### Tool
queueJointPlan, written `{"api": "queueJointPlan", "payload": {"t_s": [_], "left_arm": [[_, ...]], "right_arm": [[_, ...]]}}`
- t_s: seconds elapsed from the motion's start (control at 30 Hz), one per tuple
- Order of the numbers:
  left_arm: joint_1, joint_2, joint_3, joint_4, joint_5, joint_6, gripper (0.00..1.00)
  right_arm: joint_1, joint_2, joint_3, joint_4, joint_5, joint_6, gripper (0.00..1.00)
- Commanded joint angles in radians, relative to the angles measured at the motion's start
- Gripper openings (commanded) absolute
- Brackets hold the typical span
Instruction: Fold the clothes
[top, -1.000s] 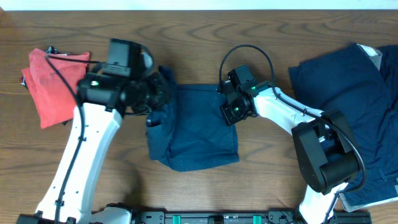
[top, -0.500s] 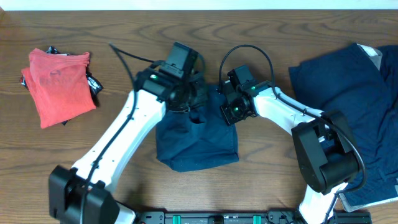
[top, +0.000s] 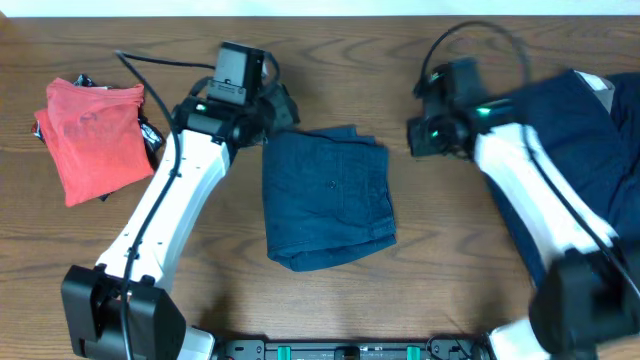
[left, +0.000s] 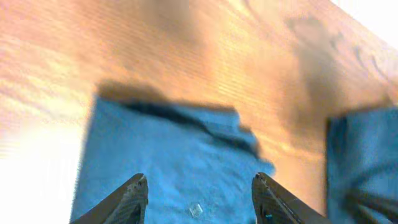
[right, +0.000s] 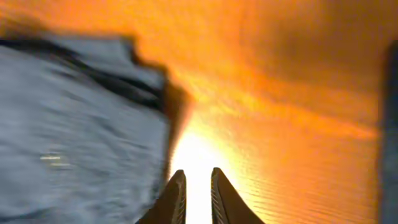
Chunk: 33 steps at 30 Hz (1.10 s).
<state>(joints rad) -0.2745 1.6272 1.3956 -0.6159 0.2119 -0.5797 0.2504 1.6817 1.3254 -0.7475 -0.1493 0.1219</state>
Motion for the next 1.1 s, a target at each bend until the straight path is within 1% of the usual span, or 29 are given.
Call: {"api": "queueJointPlan", "payload": {"t_s": [0.0,0.1,0.3,0.43,0.6,0.77,0.83,0.97,1.07], "left_arm": [[0.005,0.040,0.016,0.031,-0.103,0.061,0.56],[0.005,0.102,0.016,0.062,-0.105,0.083,0.56],[0.005,0.246,0.016,0.075,-0.105,0.090,0.56],[0.005,0.326,0.016,0.061,-0.105,0.090,0.56],[0.005,0.408,0.016,0.000,-0.108,0.090,0.57],[0.005,0.460,0.016,-0.160,-0.121,0.090,0.57],[0.005,0.467,0.015,-0.248,-0.120,0.090,0.57],[0.005,0.467,0.015,-0.412,-0.115,0.089,0.57],[0.005,0.466,0.016,-0.538,-0.050,0.089,0.57]], "right_arm": [[0.031,-0.061,0.013,-0.031,-0.166,-0.014,0.11],[0.079,-0.053,0.005,-0.072,-0.245,-0.026,0.11],[0.197,0.000,-0.050,-0.102,-0.245,0.007,0.12],[0.267,0.044,-0.109,-0.089,-0.245,0.028,0.13],[0.332,0.121,-0.180,-0.059,-0.243,0.058,0.13],[0.338,0.193,-0.229,-0.047,-0.204,0.082,0.14],[0.326,0.212,-0.242,-0.050,-0.129,0.126,0.14],[0.281,0.223,-0.248,-0.047,0.047,0.170,0.15],[0.225,0.223,-0.246,0.009,0.189,0.179,0.21]]}}
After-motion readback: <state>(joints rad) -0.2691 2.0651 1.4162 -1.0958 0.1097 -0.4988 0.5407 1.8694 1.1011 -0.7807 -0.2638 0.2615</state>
